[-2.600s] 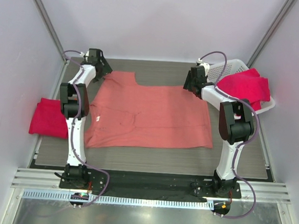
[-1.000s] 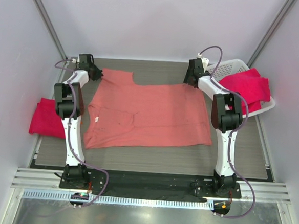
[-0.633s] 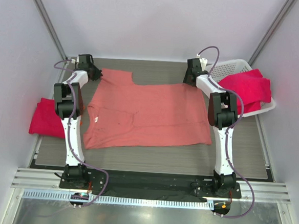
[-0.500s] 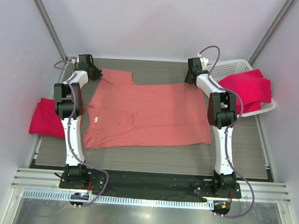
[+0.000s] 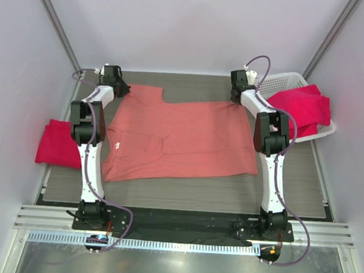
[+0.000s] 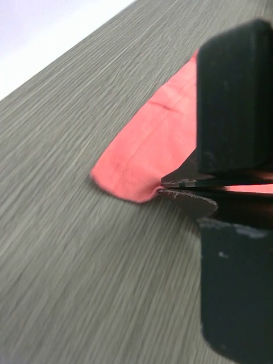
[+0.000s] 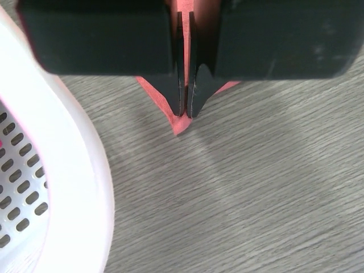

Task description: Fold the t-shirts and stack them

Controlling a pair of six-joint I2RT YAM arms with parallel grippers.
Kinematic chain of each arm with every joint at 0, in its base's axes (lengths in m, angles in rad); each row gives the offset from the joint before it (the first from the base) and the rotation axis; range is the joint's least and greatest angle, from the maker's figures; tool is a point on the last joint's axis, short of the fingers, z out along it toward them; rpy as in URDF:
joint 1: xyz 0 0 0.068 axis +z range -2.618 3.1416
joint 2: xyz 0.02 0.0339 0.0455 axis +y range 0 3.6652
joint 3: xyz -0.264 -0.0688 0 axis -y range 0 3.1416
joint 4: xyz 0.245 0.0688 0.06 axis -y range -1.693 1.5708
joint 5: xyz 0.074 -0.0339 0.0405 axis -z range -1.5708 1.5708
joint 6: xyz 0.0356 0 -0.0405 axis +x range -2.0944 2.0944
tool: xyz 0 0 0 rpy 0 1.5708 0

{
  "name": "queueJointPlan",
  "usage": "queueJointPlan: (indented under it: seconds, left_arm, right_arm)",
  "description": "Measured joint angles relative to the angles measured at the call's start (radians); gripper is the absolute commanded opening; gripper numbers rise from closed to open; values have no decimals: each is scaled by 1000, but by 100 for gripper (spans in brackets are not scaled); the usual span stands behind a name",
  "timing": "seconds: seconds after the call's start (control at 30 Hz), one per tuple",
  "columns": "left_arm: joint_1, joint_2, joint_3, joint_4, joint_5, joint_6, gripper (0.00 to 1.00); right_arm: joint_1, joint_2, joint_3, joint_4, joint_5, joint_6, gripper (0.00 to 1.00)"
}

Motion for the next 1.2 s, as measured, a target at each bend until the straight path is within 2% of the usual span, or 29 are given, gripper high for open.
queueJointPlan:
  seconds: [0.2, 0.47, 0.67, 0.93, 1.2]
  left_arm:
    - [-32, -21, -13, 5, -23, 32, 0]
    - [-34, -171, -124, 49, -53, 63, 0]
    - [-35, -301, -267, 164, -64, 101, 0]
    - [-36, -384, -462, 299, -47, 135, 0]
    - [-82, -592, -642, 332, -71, 214, 0]
  right_arm:
    - [6, -46, -70, 4, 29, 4, 1]
    - [8, -174, -188, 18, 37, 13, 1]
    - [8, -255, -234, 55, 36, 16, 1]
    - [8, -315, -326, 83, 21, 21, 1]
    - [8, -405, -406, 91, -16, 39, 1]
